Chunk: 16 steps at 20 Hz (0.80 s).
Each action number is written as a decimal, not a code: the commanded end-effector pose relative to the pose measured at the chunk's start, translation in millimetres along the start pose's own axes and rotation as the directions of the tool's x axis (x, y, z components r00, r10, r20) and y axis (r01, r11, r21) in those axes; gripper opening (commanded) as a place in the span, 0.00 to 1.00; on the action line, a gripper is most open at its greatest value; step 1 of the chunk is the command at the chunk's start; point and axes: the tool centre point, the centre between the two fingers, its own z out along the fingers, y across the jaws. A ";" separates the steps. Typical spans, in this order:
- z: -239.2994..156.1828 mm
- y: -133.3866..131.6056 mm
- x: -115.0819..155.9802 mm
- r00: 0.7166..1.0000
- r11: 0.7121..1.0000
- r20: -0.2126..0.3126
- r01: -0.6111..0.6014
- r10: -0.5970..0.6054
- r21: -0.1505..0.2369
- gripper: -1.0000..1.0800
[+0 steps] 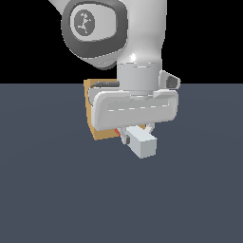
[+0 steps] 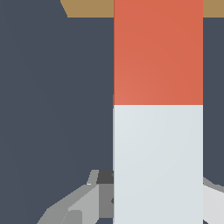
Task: Insert the peg into the horizontal hole in a box.
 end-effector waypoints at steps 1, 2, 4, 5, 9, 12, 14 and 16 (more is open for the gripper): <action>-2.3 1.5 -0.6 1.000 1.000 0.002 0.000 0.000 -0.004 0.00; -2.3 1.5 -0.6 1.000 1.000 0.002 0.000 0.000 -0.004 0.00; -0.7 0.5 0.1 1.000 1.000 0.000 0.000 0.000 -0.001 0.00; -0.7 0.5 1.2 1.000 1.000 0.000 0.000 0.000 -0.001 0.00; -0.9 0.3 12.3 1.000 1.000 0.001 0.000 0.000 -0.002 0.00; -0.8 -0.2 28.3 1.000 1.000 0.001 0.000 0.000 -0.002 0.00; -1.1 -0.6 43.0 1.000 1.000 0.001 0.000 0.000 -0.002 0.00; -1.3 -0.7 60.5 1.000 1.000 0.001 0.000 0.000 -0.002 0.00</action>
